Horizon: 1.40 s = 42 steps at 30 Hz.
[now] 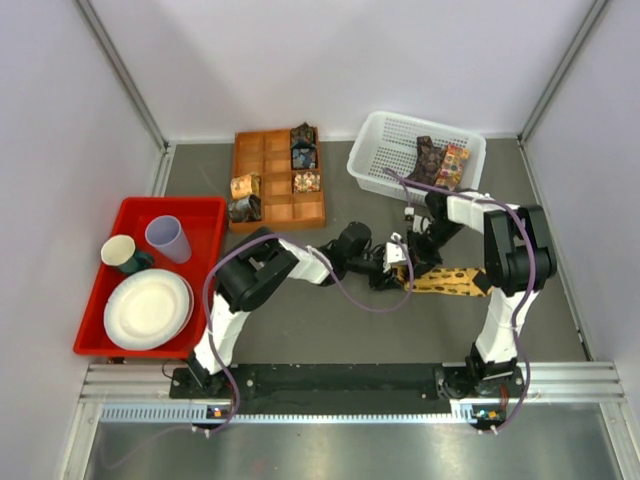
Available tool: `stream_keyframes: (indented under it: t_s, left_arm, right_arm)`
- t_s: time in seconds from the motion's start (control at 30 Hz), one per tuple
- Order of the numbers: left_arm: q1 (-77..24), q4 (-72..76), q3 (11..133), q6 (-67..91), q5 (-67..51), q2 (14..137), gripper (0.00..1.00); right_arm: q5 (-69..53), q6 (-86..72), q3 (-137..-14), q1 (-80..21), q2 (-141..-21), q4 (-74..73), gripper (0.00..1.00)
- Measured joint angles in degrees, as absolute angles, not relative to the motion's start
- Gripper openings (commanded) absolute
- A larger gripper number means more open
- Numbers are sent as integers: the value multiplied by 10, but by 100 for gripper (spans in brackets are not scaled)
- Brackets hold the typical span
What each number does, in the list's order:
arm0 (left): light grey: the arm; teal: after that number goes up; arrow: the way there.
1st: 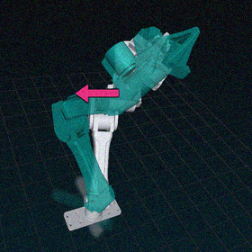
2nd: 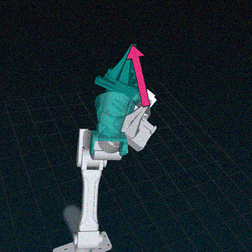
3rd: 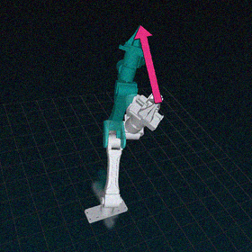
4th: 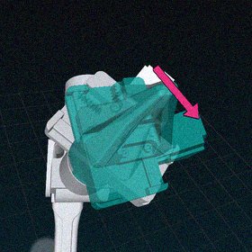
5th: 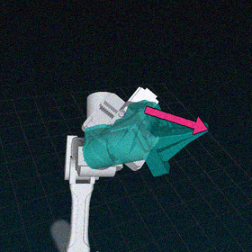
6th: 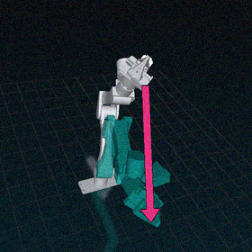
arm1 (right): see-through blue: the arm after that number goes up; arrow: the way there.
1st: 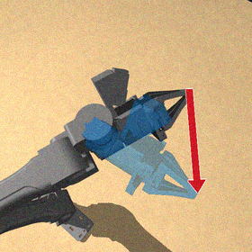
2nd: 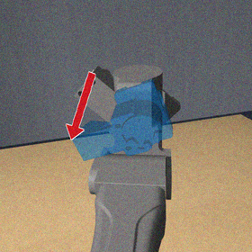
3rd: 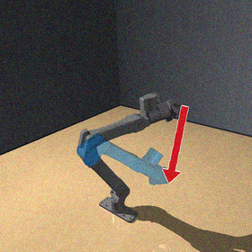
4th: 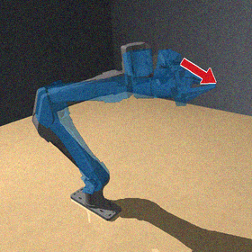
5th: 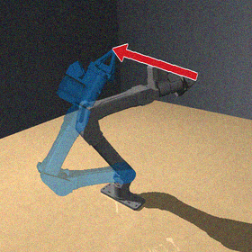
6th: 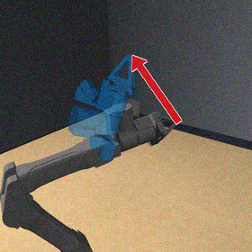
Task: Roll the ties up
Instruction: Roll the tie at the center of the board.
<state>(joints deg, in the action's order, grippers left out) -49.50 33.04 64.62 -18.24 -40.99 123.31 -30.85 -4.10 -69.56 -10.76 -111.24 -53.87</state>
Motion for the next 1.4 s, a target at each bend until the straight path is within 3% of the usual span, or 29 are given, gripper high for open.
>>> stream_keyframes:
  t_s: [0.07, 0.27, 0.43, 0.6, 0.9, 0.93, 1.13, 1.27, 1.37, 1.4]
  left_arm:
    - [-495, 313, 653, -189, -411, 1232, 26]
    - [-499, 198, 658, -235, -355, 1190, 20]
    - [-499, 74, 661, -280, -302, 1149, 21]
    - [-506, -3, 691, -303, -271, 1146, 28]
    - [-519, -92, 744, -314, -230, 1157, 39]
    - [-520, -96, 746, -315, -227, 1157, 40]
    - [-526, -108, 752, -315, -215, 1158, 52]
    - [-526, -108, 753, -313, -213, 1158, 67]
    - [-524, -117, 759, -301, -213, 1159, 99]
    - [-519, -116, 758, -295, -218, 1159, 99]
  right_arm:
    - [-308, -41, -699, -108, -1114, -541, 2]
    - [-321, -27, -709, -107, -1117, -538, 31]
    - [-370, 1, -733, -85, -1116, -543, 46]
    - [-453, 15, -726, -62, -1089, -544, 52]
    - [-508, -3, -673, -108, -1078, -517, 48]
    - [-505, -6, -671, -112, -1081, -515, 37]
    - [-501, -25, -673, -122, -1098, -493, 0]
    - [-495, -31, -677, -122, -1103, -492, 0]
    - [-483, -32, -676, -122, -1103, -491, 0]
    - [-478, -32, -676, -122, -1103, -491, 0]
